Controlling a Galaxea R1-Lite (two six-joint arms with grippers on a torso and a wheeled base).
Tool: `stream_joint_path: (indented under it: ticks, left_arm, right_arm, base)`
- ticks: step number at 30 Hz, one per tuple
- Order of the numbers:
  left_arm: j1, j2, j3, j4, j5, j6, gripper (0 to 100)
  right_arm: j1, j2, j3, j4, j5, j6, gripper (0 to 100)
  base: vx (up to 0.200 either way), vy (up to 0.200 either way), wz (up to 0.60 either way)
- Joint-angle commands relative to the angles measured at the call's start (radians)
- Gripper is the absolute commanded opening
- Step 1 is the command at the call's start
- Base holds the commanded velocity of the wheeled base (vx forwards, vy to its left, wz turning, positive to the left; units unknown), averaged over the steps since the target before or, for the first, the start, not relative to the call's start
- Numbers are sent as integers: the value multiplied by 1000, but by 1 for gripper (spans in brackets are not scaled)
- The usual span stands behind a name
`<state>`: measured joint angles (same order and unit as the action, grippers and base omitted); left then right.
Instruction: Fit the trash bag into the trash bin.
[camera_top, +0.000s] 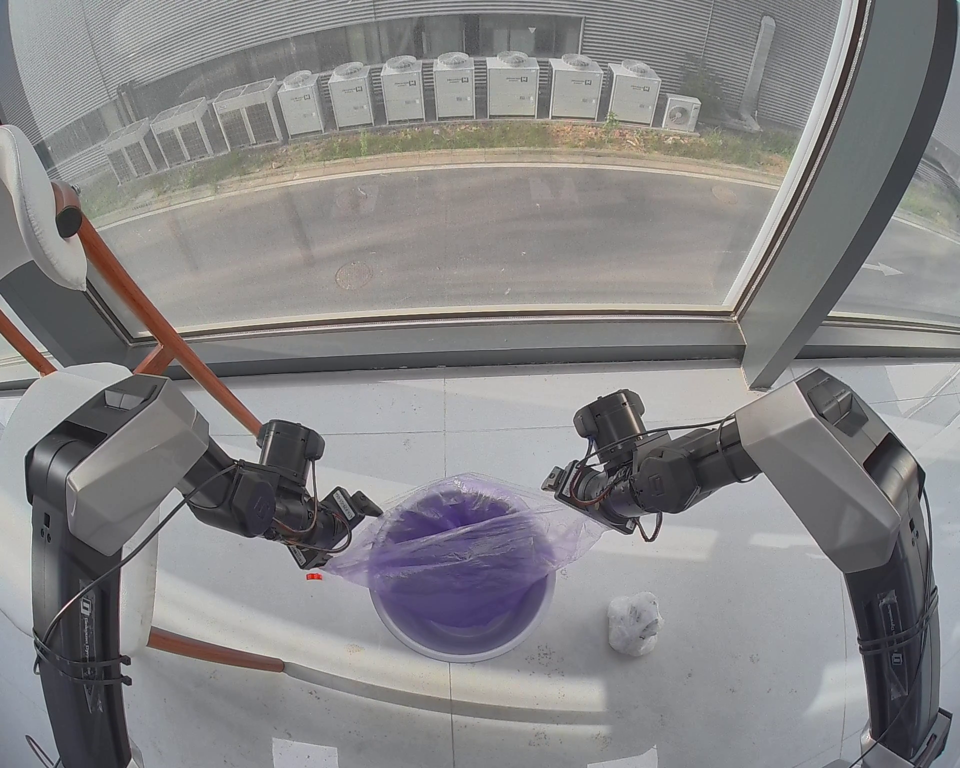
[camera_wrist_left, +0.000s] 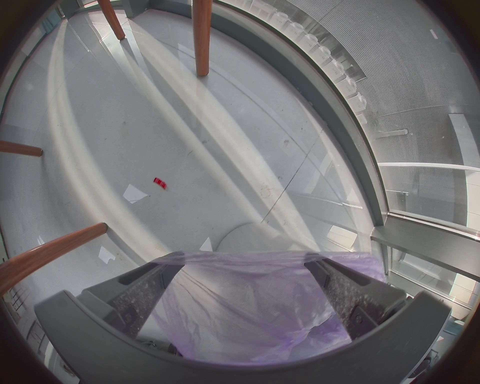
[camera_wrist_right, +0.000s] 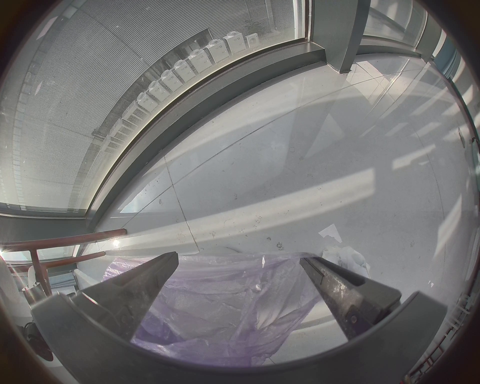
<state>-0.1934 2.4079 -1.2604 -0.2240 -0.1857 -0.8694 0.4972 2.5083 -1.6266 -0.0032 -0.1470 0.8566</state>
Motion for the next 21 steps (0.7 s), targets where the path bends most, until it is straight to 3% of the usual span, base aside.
stream_joint_path:
  ticks: [1,9,16,21]
  left_arm:
    - [-6,-12,49,-1,2,3,100]
    - [-41,-58,168,-12,51,58,100]
    - [-41,-121,254,-190,94,61,100]
    - [-43,-161,279,-207,91,55,100]
  right_arm:
    - [3,-2,11,0,-3,-1,100]
    - [17,-8,62,-8,-32,-2,100]
    - [11,-39,82,-127,-51,-5,100]
    - [9,-85,85,-155,-49,2,100]
  base:
    - [0,0,0]
    - [0,0,0]
    - [0,0,0]
    - [0,0,0]
